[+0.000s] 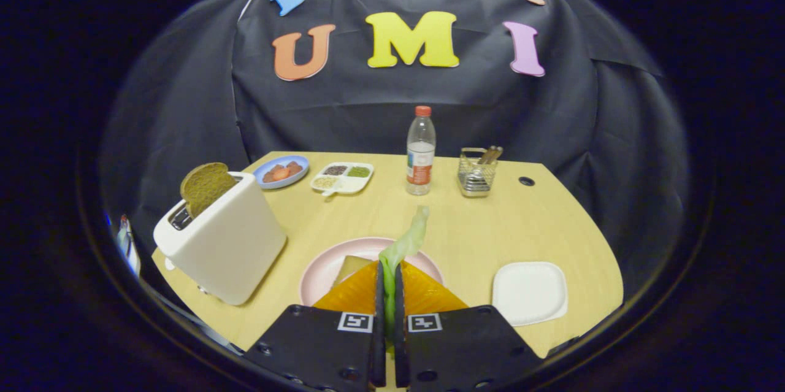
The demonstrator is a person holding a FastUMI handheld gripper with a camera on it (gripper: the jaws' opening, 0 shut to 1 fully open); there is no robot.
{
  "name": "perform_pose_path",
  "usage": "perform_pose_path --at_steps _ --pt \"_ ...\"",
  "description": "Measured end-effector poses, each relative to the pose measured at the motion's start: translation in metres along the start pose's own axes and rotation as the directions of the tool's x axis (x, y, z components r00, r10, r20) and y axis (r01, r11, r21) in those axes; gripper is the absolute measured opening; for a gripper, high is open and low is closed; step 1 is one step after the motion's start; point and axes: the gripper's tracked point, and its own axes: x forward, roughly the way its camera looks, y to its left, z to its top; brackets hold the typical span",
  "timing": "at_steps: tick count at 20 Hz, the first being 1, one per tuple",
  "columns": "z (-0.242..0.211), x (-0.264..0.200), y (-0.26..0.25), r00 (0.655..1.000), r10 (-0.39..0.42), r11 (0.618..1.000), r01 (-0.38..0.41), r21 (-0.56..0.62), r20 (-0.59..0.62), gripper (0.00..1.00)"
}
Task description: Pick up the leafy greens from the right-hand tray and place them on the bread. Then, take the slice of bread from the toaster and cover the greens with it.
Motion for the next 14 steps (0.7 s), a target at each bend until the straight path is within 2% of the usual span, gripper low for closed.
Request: perform_pose_path --at_steps 3,7,14 --pt "-0.001 0.019 0.037 0.998 0.064 0.998 -0.064 0.01 0.01 0.06" --pt "-0.021 0.057 0.057 0.996 0.086 0.996 -0.086 0.015 -0.035 0.06" --pt "-0.036 0.08 0.022 0.999 -0.01 1.0 0.009 -0.014 -0.054 0.06"
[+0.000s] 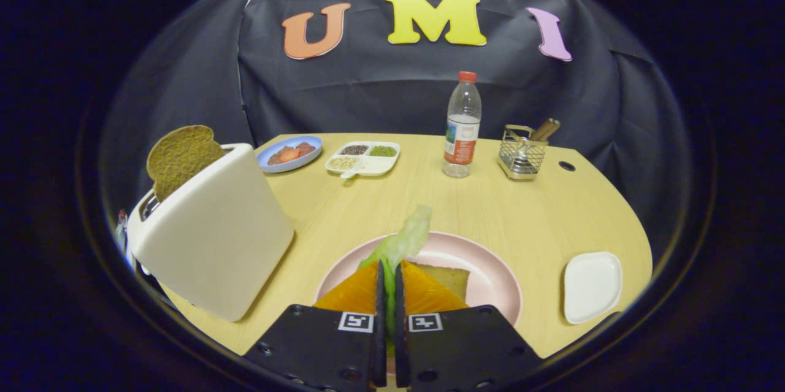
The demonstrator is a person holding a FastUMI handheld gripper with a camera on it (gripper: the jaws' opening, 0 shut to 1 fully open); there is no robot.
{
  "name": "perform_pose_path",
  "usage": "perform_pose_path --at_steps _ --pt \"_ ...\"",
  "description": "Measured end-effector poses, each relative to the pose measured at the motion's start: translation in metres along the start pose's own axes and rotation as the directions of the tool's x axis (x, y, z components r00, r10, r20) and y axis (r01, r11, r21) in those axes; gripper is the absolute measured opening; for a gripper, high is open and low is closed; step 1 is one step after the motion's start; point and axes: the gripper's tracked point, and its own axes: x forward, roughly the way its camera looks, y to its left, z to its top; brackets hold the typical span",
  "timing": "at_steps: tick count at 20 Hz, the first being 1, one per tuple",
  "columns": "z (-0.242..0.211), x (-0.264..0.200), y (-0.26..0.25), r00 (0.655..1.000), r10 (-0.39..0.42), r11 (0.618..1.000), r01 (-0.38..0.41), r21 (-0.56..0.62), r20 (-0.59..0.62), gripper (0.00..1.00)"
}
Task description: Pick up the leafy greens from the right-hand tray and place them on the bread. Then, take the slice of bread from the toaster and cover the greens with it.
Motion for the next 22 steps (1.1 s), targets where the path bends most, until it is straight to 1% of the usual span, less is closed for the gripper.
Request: perform_pose_path --at_steps 2,4,7,9,10,12,14,17,19,22 --pt "-0.007 0.002 -0.002 1.0 0.007 1.0 -0.007 -0.007 -0.015 0.06" --pt "-0.015 0.008 -0.006 1.0 -0.005 0.999 0.004 -0.034 -0.028 0.18" --pt "-0.021 0.01 -0.015 0.999 -0.038 0.998 0.036 -0.061 -0.031 0.2" --pt "-0.024 0.011 -0.02 0.998 -0.048 0.998 0.046 -0.049 -0.037 0.29" --pt "-0.024 0.01 -0.022 0.998 -0.054 0.998 0.053 -0.047 -0.039 0.29" --pt "-0.022 0.006 -0.03 0.997 -0.074 0.996 0.073 -0.051 -0.023 0.4" --pt "-0.015 -0.003 -0.034 0.997 -0.077 0.996 0.077 -0.054 0.001 0.56" --pt "-0.005 -0.024 -0.038 0.996 -0.082 0.995 0.084 -0.057 0.035 0.85" --pt "0.006 -0.042 -0.036 0.995 -0.077 0.995 0.081 -0.058 0.066 0.94" --pt "0.026 -0.072 -0.029 0.991 -0.07 0.996 0.076 -0.044 0.112 0.96"
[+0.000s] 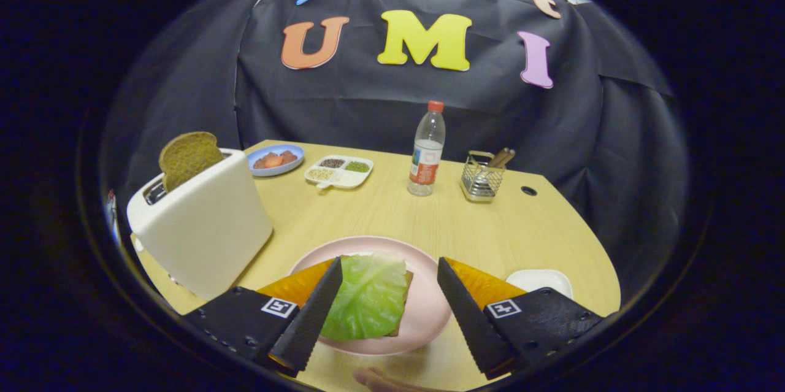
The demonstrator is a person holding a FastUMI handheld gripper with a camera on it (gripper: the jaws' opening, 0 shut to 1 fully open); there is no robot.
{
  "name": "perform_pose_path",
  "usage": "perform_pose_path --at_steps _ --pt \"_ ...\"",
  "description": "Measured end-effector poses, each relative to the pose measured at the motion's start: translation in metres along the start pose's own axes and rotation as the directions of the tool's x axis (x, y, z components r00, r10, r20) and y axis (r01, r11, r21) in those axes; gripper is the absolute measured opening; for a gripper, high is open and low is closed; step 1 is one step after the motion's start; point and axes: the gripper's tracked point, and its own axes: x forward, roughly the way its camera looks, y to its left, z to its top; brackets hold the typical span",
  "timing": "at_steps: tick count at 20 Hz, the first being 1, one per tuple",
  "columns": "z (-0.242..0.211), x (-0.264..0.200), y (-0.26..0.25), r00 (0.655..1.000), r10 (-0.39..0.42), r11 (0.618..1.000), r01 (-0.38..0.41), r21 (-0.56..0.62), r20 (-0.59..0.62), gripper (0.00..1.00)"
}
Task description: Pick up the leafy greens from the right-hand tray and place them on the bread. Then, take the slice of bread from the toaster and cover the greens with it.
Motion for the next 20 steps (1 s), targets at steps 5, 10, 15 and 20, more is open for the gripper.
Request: perform_pose_path --at_steps 5,10,15,20 --pt "0.051 -0.054 0.032 0.993 0.066 0.997 -0.07 0.044 0.095 0.96" --pt "0.097 -0.088 0.075 0.985 0.075 0.997 -0.075 -0.006 0.153 0.96" --pt "0.126 -0.101 0.135 0.974 0.13 0.991 -0.126 -0.035 0.183 0.96" --pt "0.132 -0.082 0.194 0.973 0.167 0.986 -0.164 -0.029 0.158 0.96"
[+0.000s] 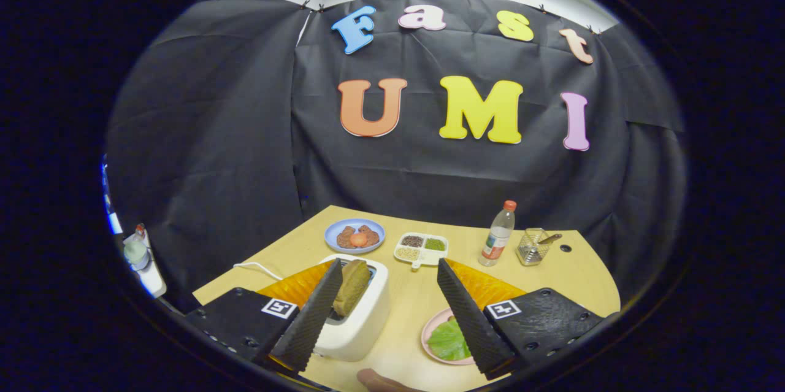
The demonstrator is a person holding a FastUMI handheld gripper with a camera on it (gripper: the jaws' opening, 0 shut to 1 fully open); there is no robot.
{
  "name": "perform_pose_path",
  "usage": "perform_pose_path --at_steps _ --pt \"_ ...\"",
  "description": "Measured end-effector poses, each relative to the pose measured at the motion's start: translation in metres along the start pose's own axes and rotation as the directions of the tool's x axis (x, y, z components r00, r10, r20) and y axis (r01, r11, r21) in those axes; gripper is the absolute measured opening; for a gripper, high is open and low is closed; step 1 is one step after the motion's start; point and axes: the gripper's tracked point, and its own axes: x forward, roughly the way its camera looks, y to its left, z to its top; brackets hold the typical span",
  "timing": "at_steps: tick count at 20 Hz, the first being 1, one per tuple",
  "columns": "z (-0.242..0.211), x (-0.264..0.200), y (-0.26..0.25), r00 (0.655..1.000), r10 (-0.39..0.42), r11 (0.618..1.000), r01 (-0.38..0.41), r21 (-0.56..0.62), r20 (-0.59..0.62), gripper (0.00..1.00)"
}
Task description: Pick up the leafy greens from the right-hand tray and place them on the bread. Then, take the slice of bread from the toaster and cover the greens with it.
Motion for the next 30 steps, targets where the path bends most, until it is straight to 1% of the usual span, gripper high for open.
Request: perform_pose_path --at_steps 2,5,9,12,14,18,21,23,26,28,29,30 --pt "-0.01 0.019 0.015 0.999 0.001 1.0 0.0 0.005 -0.036 0.96" --pt "-0.029 0.046 0.029 0.996 -0.024 1.0 0.024 0.004 -0.083 0.96" --pt "-0.043 0.073 0.033 0.988 -0.068 0.997 0.07 0.01 -0.137 0.96" --pt "-0.05 0.088 0.029 0.975 -0.109 0.993 0.118 0.033 -0.192 0.9" --pt "-0.052 0.097 0.026 0.968 -0.124 0.991 0.134 0.029 -0.218 0.79" --pt "-0.06 0.103 0.031 0.958 -0.114 0.991 0.129 0.039 -0.264 0.59" --pt "-0.059 0.1 0.033 0.955 -0.121 0.991 0.13 0.015 -0.27 0.3" --pt "-0.057 0.096 0.04 0.957 -0.105 0.994 0.11 0.003 -0.269 0.17" --pt "-0.052 0.087 0.044 0.96 -0.107 0.994 0.103 -0.026 -0.26 0.17" --pt "-0.041 0.082 0.044 0.963 -0.107 0.994 0.105 -0.019 -0.247 0.17" --pt "-0.035 0.076 0.045 0.965 -0.105 0.994 0.105 -0.01 -0.242 0.12" --pt "-0.027 0.072 0.046 0.968 -0.1 0.995 0.102 -0.005 -0.231 0.12"
